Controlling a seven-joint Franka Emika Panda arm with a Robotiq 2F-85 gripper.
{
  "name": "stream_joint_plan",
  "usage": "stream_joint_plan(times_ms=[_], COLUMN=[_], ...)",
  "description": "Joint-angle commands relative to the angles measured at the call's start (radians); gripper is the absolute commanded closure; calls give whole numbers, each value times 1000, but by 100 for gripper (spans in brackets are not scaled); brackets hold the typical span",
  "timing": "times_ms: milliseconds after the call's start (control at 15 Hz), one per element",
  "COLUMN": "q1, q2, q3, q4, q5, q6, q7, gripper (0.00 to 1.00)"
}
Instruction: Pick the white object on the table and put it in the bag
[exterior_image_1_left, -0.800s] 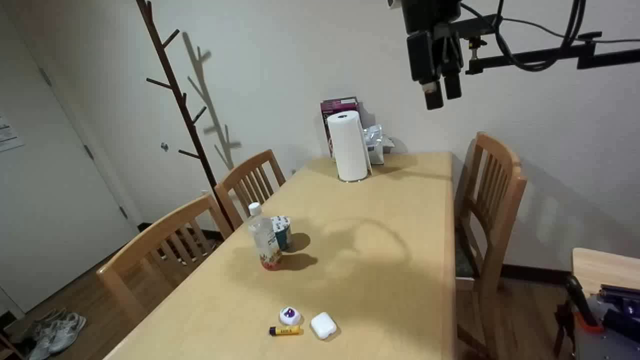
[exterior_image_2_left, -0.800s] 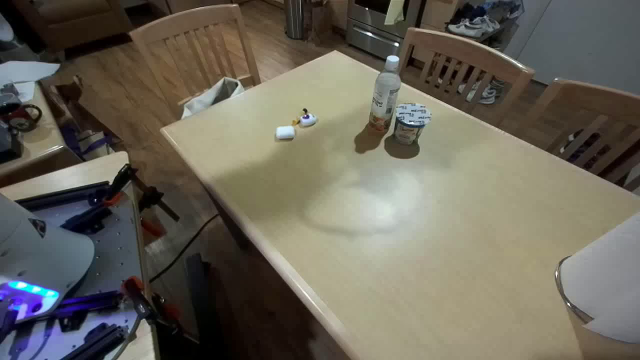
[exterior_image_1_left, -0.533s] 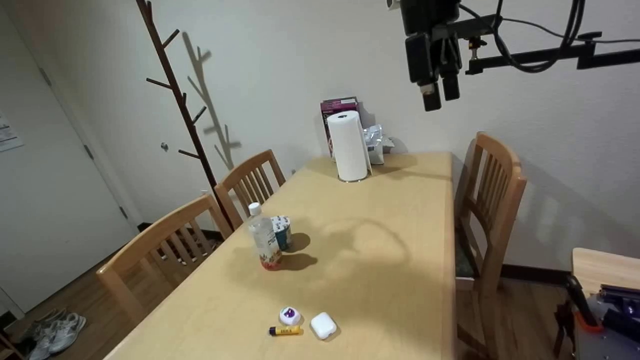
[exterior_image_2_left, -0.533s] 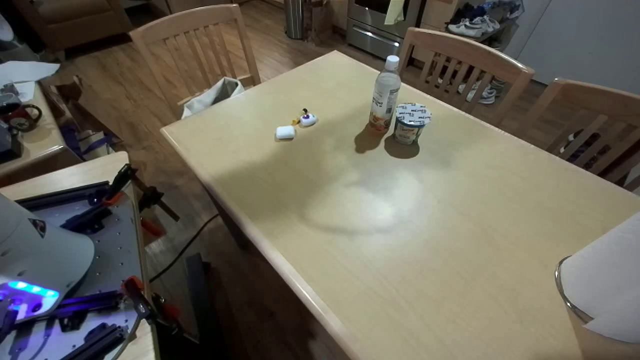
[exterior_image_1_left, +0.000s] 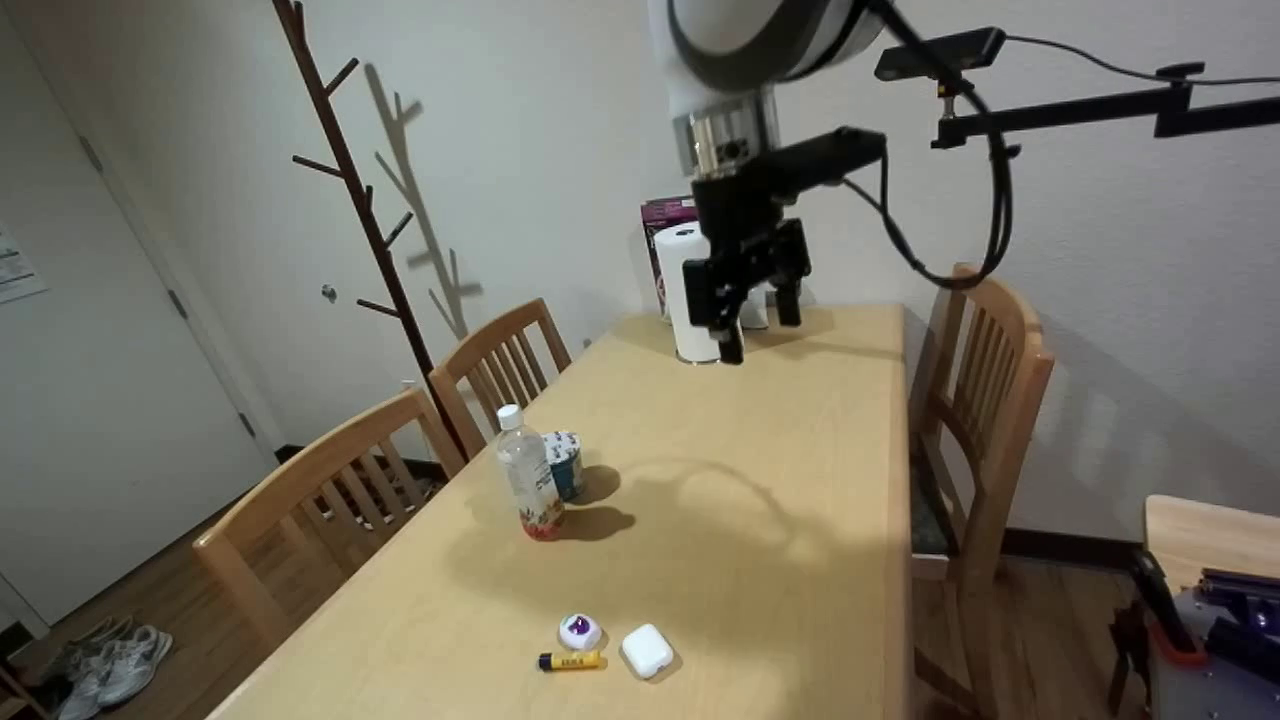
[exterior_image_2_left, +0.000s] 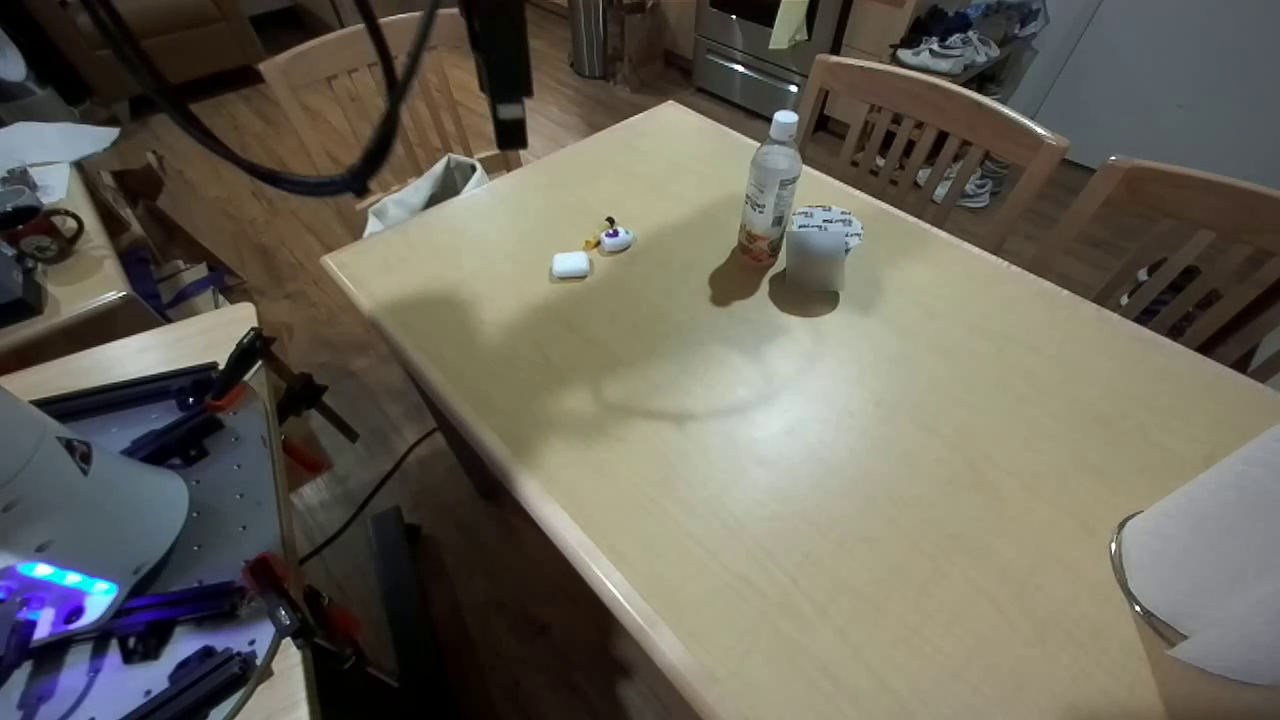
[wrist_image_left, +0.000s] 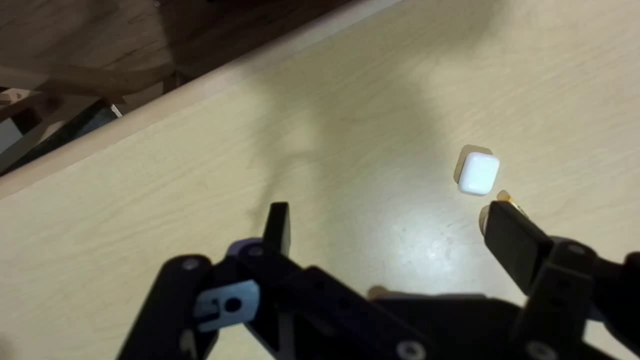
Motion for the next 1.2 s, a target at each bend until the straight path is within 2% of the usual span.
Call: stream_joint_plan(times_ms=[0, 133, 200, 400, 533, 867, 1133], q1=[10, 12, 16, 18, 27, 98, 157], q2=[219, 303, 229, 311, 283, 541, 689], q3=[34, 27, 27, 22, 26, 89, 84], q4=[94, 156, 76, 138, 91, 201, 286], q5=[5, 29, 5, 7, 11, 47, 24], q6=[76, 47, 74, 72, 122, 137, 170], q7=[75, 71, 56, 58, 96, 91, 164], gripper=[0, 0, 0, 0, 0, 0, 0])
